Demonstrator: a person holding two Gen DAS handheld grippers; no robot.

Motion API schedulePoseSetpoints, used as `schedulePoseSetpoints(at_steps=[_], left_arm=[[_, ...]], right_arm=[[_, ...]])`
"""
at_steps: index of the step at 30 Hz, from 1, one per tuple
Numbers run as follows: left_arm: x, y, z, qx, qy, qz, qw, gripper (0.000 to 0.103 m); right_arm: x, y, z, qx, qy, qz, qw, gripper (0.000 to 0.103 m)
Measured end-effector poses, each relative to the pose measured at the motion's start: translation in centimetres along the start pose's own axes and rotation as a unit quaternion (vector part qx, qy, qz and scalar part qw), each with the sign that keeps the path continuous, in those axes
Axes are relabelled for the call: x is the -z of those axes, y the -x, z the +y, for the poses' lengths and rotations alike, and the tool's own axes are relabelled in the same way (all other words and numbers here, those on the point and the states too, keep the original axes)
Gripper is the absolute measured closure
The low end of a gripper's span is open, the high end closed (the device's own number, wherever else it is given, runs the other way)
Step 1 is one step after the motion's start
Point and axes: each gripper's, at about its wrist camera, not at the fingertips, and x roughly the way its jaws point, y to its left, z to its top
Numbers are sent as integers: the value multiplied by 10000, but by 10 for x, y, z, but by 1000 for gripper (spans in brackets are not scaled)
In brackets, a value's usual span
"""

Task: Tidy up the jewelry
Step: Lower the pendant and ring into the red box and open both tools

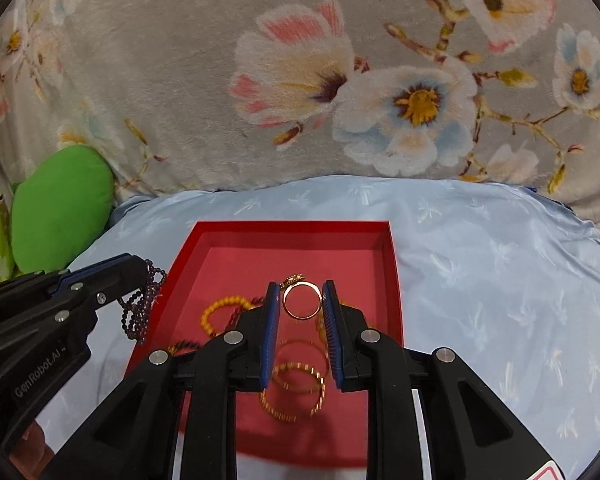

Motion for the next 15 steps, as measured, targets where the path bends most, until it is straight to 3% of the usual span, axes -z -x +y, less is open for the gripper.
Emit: schedulePoseSetpoints(at_steps=[6, 15], left_arm=[[-10, -52, 9, -56, 28, 220, 9997, 98], [-10, -97, 15, -207, -7, 452, 9988, 98]], right_arm=[[-15, -55, -8, 96, -36, 264, 9996, 82], [-15, -96, -8, 143, 94, 550, 9983, 82]])
